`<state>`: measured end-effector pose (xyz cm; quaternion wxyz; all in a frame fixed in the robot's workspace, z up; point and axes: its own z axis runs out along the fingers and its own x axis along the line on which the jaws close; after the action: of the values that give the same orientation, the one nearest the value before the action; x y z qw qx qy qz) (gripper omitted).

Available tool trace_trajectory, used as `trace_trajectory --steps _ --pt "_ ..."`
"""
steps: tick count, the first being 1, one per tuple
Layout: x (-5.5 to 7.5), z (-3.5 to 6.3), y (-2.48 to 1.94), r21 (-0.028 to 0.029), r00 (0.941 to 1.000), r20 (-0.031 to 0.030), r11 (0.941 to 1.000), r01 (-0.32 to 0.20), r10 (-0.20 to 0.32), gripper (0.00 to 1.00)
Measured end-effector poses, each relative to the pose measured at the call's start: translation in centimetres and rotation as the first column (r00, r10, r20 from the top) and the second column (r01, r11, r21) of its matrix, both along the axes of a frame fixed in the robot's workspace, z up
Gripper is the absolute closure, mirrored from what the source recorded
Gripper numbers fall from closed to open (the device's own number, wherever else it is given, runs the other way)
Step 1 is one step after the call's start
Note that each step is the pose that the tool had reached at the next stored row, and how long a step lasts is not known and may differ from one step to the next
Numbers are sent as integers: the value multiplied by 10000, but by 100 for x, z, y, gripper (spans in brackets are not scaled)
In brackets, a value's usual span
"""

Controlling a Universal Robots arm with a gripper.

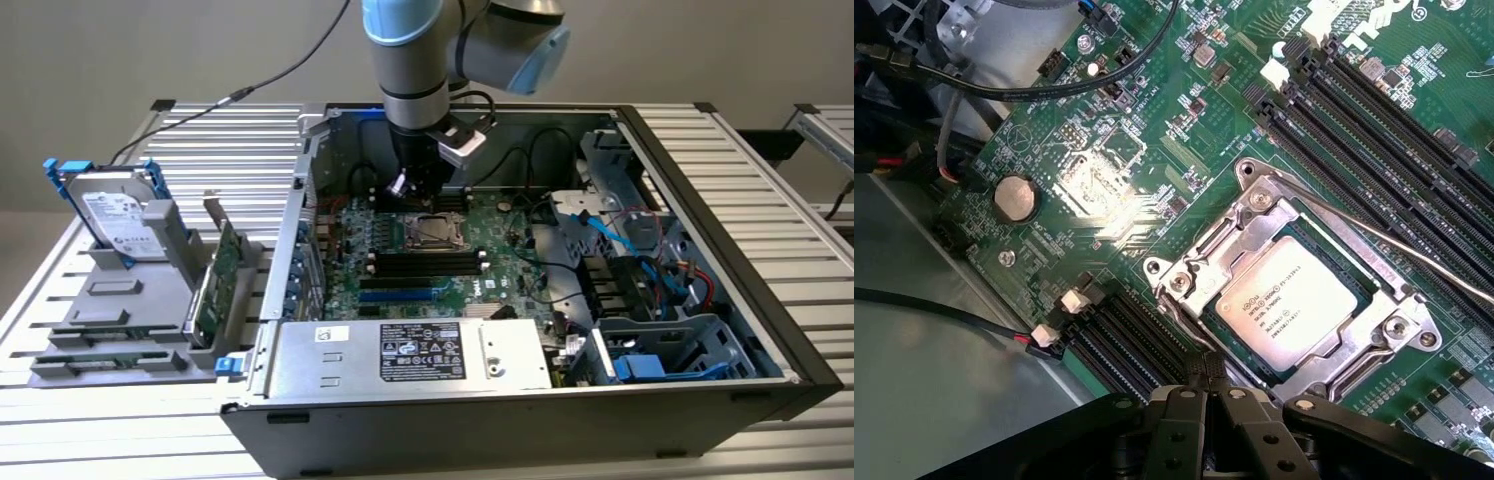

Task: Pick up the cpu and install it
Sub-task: 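Install the first cpu locking lever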

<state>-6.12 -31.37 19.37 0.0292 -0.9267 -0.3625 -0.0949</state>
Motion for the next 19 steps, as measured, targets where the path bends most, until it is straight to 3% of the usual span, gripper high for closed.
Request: trace_trajectory --steps 15,17,19 --pt "29 14 3 5 9998 7 9998 -202 202 89" --pt "31 44 8 24 9998 17 9998 -214 214 89" --pt "29 127 4 3 9998 1 9998 -215 215 89"
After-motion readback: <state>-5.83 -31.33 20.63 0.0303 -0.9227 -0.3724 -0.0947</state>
